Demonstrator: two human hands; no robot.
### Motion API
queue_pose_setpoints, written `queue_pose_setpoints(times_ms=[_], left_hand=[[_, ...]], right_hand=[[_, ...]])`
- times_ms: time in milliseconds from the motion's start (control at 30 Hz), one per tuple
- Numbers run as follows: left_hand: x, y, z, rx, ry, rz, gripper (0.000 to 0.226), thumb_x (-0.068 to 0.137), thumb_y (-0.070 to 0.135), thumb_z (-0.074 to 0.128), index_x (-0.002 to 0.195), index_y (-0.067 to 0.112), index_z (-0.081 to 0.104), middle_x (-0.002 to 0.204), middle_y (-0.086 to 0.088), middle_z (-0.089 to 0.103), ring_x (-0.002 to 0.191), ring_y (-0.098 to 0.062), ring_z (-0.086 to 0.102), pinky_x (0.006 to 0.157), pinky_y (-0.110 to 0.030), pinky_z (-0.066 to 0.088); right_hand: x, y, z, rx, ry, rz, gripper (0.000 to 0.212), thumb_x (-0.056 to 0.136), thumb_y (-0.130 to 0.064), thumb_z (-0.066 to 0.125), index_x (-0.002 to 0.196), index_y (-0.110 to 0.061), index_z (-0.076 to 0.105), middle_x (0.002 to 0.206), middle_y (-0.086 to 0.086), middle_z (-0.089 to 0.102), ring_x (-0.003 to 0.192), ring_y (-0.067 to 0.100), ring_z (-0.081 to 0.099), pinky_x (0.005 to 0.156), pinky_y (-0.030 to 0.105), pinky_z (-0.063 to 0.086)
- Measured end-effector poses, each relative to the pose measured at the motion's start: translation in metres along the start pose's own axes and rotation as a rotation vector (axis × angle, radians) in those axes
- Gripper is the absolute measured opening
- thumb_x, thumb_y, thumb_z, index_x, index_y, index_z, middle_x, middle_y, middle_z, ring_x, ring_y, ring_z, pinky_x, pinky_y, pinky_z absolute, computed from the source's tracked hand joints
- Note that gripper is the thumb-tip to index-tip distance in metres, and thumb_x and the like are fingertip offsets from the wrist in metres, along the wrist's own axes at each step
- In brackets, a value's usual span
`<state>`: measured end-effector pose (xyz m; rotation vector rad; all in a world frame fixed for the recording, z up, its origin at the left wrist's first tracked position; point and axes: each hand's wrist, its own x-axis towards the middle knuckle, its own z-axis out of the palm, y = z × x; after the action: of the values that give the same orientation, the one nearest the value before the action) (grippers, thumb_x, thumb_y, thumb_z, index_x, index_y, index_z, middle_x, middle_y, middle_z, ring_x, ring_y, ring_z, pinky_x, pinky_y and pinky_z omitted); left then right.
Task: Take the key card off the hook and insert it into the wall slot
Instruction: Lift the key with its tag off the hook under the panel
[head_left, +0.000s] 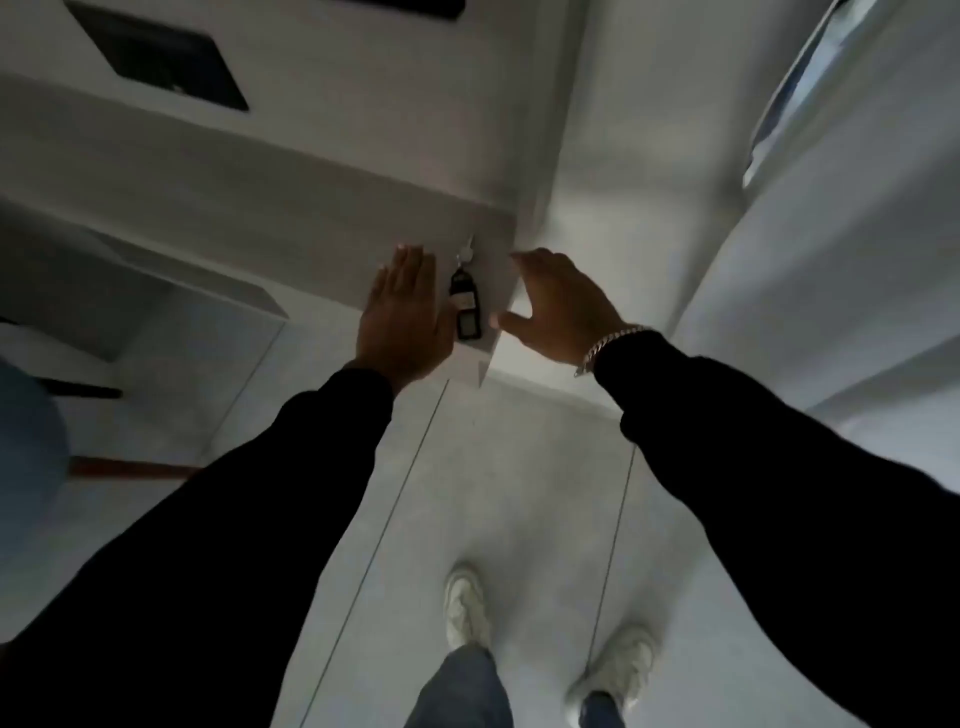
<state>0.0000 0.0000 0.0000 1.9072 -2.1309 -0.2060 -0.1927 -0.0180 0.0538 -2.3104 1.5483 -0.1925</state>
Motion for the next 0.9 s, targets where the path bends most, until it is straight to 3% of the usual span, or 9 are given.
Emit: queue_pose_setpoints(times_ms=[200, 400, 567, 767, 900], left_hand=[[0.048, -0.045, 0.033, -0.012, -0.113, -0.148, 0.064, 0.099, 0.031, 0.042, 0.15, -0.003, 0.026, 0.162, -0.026, 0.023, 0.152, -0.04, 0.019, 0.127, -0.051, 0.018], [0.059, -0.063, 0.043, 0.096, -0.097, -0.103, 0.073, 0.101, 0.045, 0.031, 0.155, -0.001, 0.012, 0.166, -0.024, 0.011, 0.155, -0.038, 0.01, 0.128, -0.051, 0.011], [0.065, -0.068, 0.042, 0.13, -0.121, -0.081, 0.078, 0.099, 0.052, 0.027, 0.156, 0.001, 0.009, 0.167, -0.022, 0.008, 0.155, -0.037, 0.007, 0.128, -0.052, 0.009], [0.067, -0.068, 0.044, 0.113, -0.145, -0.071, 0.081, 0.097, 0.053, 0.027, 0.156, 0.001, 0.009, 0.167, -0.022, 0.008, 0.155, -0.037, 0.006, 0.128, -0.054, 0.009], [0.067, -0.066, 0.043, 0.104, -0.166, -0.056, 0.081, 0.097, 0.054, 0.028, 0.156, 0.001, 0.009, 0.167, -0.022, 0.007, 0.155, -0.038, 0.005, 0.127, -0.057, 0.007]], right_hand=[[0.047, -0.004, 0.043, 0.091, 0.024, 0.12, 0.043, 0.089, -0.037, 0.056, 0.114, -0.002, 0.058, 0.113, 0.022, 0.063, 0.107, 0.039, 0.058, 0.091, 0.042, 0.049], [0.076, -0.012, 0.065, 0.194, 0.071, 0.26, 0.052, 0.074, -0.049, 0.067, 0.106, -0.008, 0.063, 0.103, 0.017, 0.066, 0.101, 0.035, 0.06, 0.088, 0.041, 0.051], [0.077, -0.008, 0.064, 0.322, 0.108, 0.374, 0.043, 0.065, -0.042, 0.076, 0.098, -0.016, 0.067, 0.092, 0.009, 0.073, 0.093, 0.025, 0.067, 0.086, 0.031, 0.053], [0.069, -0.001, 0.059, 0.351, 0.119, 0.542, 0.033, 0.066, -0.041, 0.077, 0.082, -0.015, 0.064, 0.093, 0.004, 0.068, 0.098, 0.022, 0.062, 0.076, 0.02, 0.036], [0.066, -0.008, 0.056, 0.367, 0.155, 0.58, 0.052, 0.064, -0.043, 0.079, 0.099, -0.008, 0.062, 0.106, 0.007, 0.067, 0.106, 0.024, 0.058, 0.08, 0.023, 0.038]])
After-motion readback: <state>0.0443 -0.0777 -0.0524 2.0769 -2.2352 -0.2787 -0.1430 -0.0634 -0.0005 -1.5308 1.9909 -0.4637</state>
